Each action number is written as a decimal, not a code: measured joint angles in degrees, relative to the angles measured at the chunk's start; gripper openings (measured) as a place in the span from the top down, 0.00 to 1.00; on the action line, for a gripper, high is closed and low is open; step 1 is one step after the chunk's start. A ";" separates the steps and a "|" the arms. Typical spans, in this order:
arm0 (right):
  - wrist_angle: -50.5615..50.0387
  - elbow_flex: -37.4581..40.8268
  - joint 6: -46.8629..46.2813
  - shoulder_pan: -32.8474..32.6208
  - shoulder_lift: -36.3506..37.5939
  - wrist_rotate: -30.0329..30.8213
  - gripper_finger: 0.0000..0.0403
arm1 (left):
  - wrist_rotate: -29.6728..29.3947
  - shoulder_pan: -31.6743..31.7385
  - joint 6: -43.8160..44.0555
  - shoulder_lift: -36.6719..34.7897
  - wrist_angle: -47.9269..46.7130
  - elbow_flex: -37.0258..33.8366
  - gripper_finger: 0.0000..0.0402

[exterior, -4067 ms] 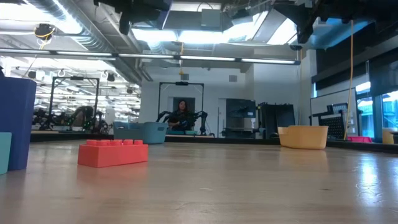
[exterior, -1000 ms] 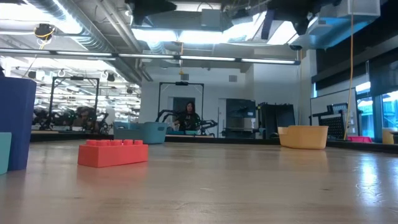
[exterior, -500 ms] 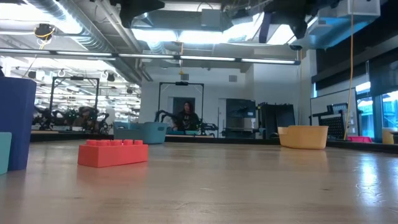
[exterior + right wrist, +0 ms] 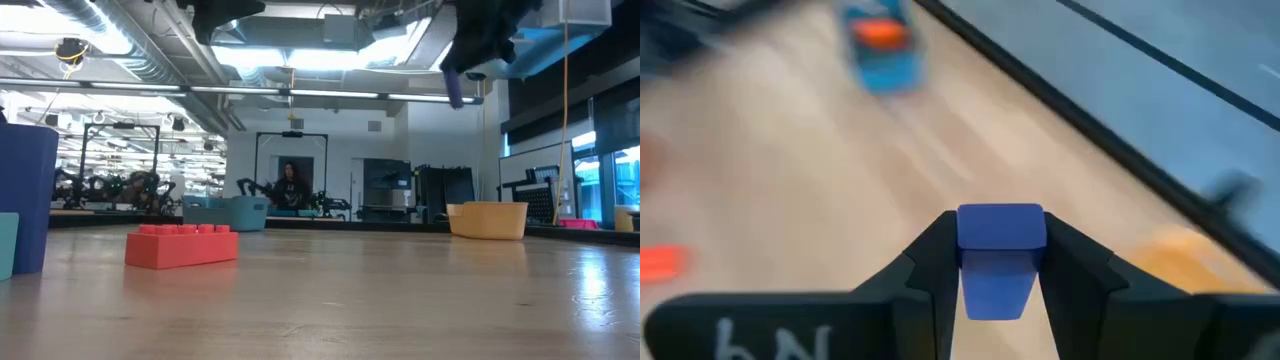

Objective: Sort & place blocks by color
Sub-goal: Put the top blue block into the yellow bin

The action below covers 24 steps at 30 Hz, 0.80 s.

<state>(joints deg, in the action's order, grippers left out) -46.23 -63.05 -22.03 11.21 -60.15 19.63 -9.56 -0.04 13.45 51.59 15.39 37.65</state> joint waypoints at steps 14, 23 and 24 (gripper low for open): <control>-3.42 3.48 5.30 25.64 -20.98 -3.18 0.73 | -0.50 -0.01 -0.04 0.00 0.77 0.00 0.46; 7.76 11.33 -0.04 32.63 -25.03 -8.40 0.73 | -1.99 0.01 -0.06 0.00 1.01 0.02 0.46; 8.64 11.65 -0.06 33.07 -25.12 -8.83 0.73 | -1.99 0.01 -0.06 0.00 1.01 0.02 0.46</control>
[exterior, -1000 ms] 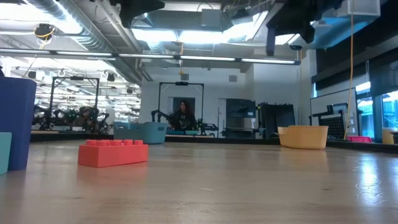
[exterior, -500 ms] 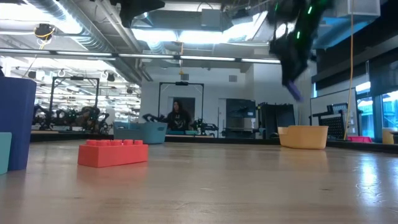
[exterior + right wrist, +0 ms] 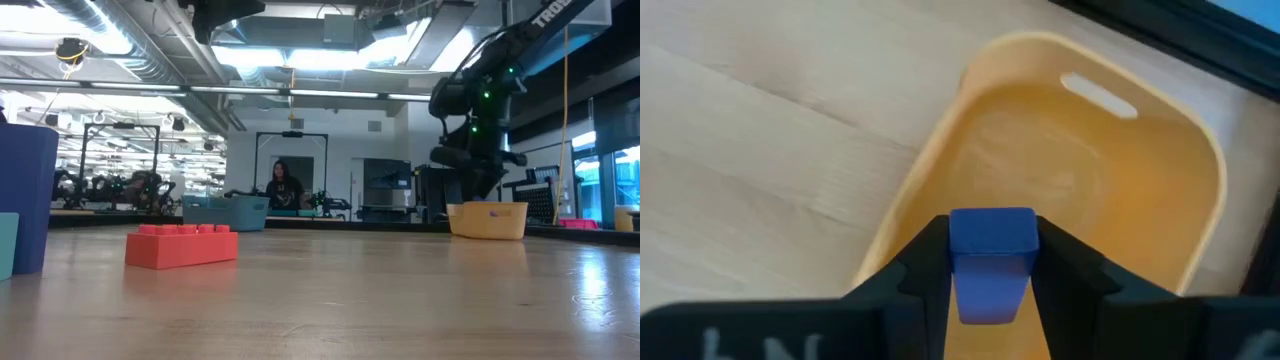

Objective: Sort & place blocks by color
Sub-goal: Put the top blue block into the yellow bin, then put the left blue block into the yellow bin

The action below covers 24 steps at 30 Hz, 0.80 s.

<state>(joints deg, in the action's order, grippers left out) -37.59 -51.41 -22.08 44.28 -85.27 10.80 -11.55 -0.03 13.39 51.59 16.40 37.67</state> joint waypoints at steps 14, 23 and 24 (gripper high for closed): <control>2.88 3.37 -1.90 3.36 -0.26 -3.02 0.72 | -0.88 0.00 -0.44 0.00 -0.02 0.00 0.46; 3.09 3.46 -3.41 3.34 -0.29 -3.07 0.64 | -1.01 0.00 -0.46 0.02 -0.04 0.00 0.46; 3.11 3.46 -3.41 3.34 -0.29 -3.06 0.64 | -1.03 0.00 -0.46 0.02 -0.04 0.00 0.46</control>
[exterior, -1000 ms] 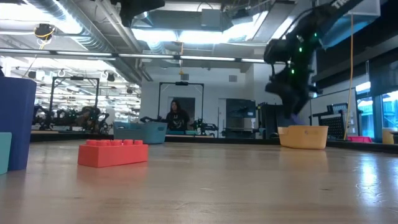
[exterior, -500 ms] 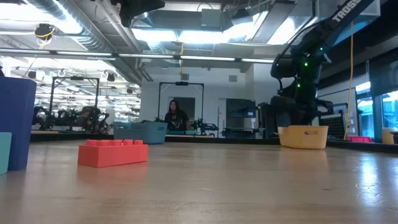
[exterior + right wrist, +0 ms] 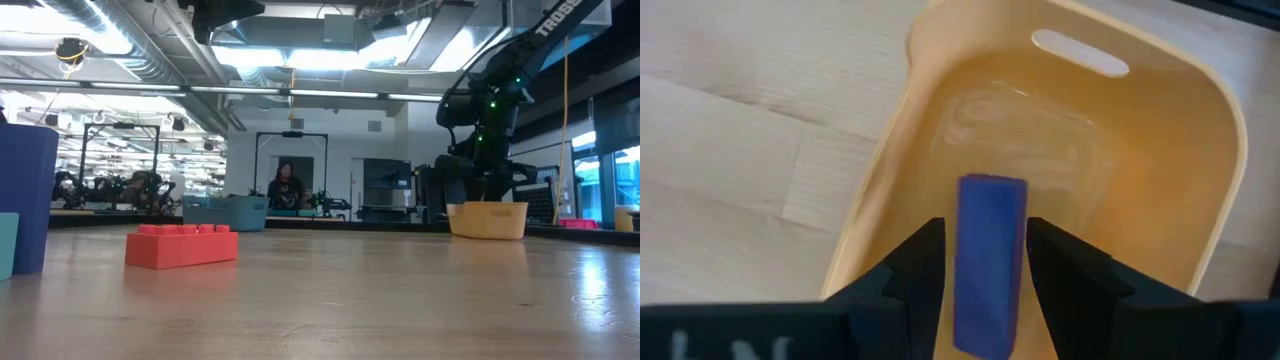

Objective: Sort & place blocks by color
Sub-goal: Put the left blue block into the yellow bin

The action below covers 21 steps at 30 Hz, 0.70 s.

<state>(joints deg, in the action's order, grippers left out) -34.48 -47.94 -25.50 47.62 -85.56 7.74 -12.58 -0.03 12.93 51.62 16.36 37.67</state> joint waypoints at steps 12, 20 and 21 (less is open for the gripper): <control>0.15 0.00 1.03 0.00 4.13 -0.02 0.63 | 0.00 0.00 0.04 0.00 0.00 0.00 0.46; 2.25 0.00 2.11 -2.23 17.82 -4.24 0.62 | 3.17 0.00 0.52 0.00 -0.02 0.00 0.46; 3.93 0.00 2.23 -3.29 19.77 -6.70 0.62 | 4.03 0.00 0.86 0.00 -0.02 0.00 0.46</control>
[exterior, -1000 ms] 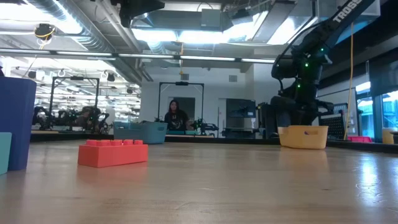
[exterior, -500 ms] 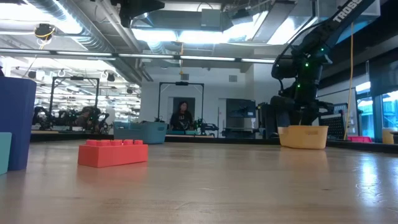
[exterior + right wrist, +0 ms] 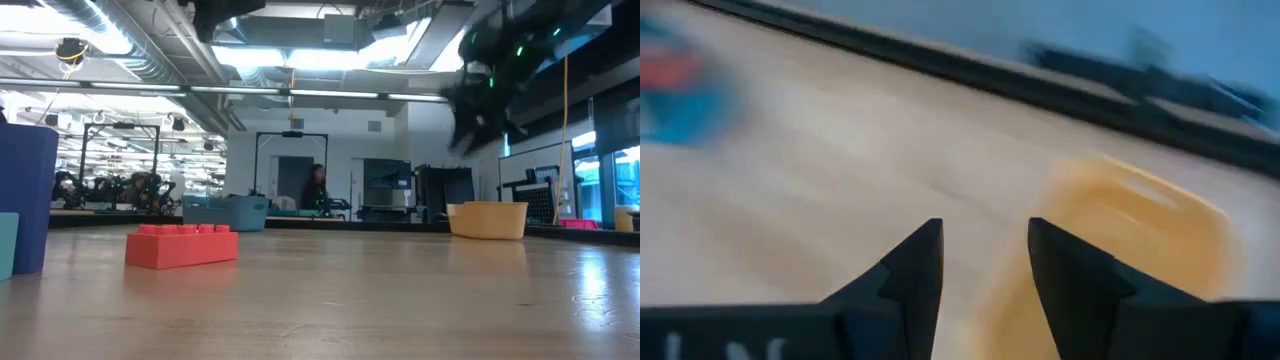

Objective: Sort & place blocks by color
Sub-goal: Put the left blue block into the yellow bin

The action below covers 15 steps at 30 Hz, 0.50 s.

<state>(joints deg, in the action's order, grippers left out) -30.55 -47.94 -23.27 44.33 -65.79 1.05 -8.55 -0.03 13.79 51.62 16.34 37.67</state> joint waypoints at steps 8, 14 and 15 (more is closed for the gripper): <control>14.31 0.00 2.43 -12.51 10.97 -15.12 0.62 | 6.41 -0.02 3.84 0.00 0.02 0.00 0.46; 20.69 -0.02 2.57 -22.67 13.14 -17.02 0.62 | 6.35 0.00 3.86 0.00 0.02 0.00 0.46; 21.26 -0.02 2.51 -24.46 13.17 -17.56 0.62 | 6.35 0.00 3.86 0.00 0.02 0.00 0.46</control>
<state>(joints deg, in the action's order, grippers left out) -9.29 -47.97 -20.76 19.87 -52.62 -16.52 -2.20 -0.03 17.65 51.62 16.36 37.67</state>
